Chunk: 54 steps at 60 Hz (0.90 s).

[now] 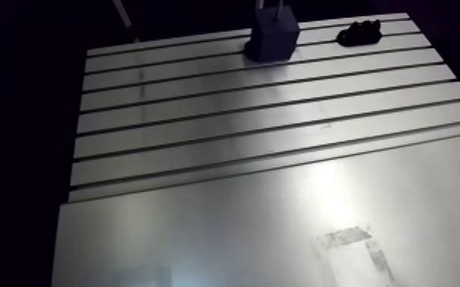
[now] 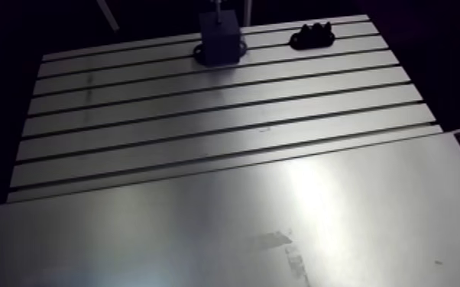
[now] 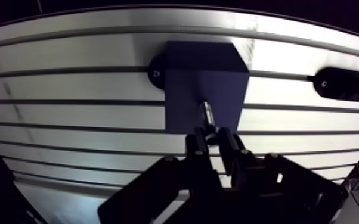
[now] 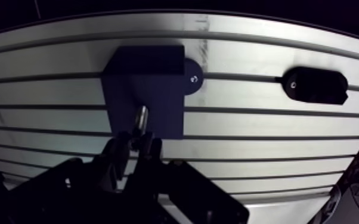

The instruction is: Pick up the M10 bolt and insert it into the hole until fully seated.

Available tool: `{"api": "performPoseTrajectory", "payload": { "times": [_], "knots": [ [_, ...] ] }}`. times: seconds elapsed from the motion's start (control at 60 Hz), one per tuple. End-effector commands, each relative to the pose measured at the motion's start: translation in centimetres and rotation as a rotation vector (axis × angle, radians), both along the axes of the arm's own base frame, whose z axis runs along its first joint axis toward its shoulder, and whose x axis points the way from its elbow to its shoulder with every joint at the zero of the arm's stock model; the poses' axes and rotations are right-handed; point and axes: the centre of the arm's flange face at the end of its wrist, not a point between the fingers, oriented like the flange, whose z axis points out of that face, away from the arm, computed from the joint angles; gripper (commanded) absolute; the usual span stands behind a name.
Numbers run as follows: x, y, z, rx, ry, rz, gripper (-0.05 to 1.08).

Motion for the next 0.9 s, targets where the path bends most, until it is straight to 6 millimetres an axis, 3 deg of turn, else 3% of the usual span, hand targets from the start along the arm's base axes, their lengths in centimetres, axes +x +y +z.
{"api": "performPoseTrajectory", "payload": {
  "times": [0.017, 0.783, 0.817, 0.833, 0.85, 0.867, 0.883, 0.9],
  "knots": [
    [0.03, 0.01, -0.01, 0.0, -0.001, 0.0, 1.07],
    [0.39, -0.07, -0.58, -0.004, -0.014, -0.002, 1.06],
    [0.38, -0.08, -0.57, -0.005, -0.012, -0.002, 1.01],
    [0.31, 0.02, -0.44, -0.003, -0.005, -0.006, 0.79],
    [0.2, -0.01, -0.41, 0.003, 0.005, -0.009, 0.34],
    [0.2, -0.01, -0.41, 0.003, 0.005, -0.009, 0.34],
    [0.05, 0.03, -0.28, 0.008, 0.016, -0.01, 0.03],
    [0.05, 0.03, -0.28, 0.008, 0.016, -0.01, 0.03]
  ]
}}
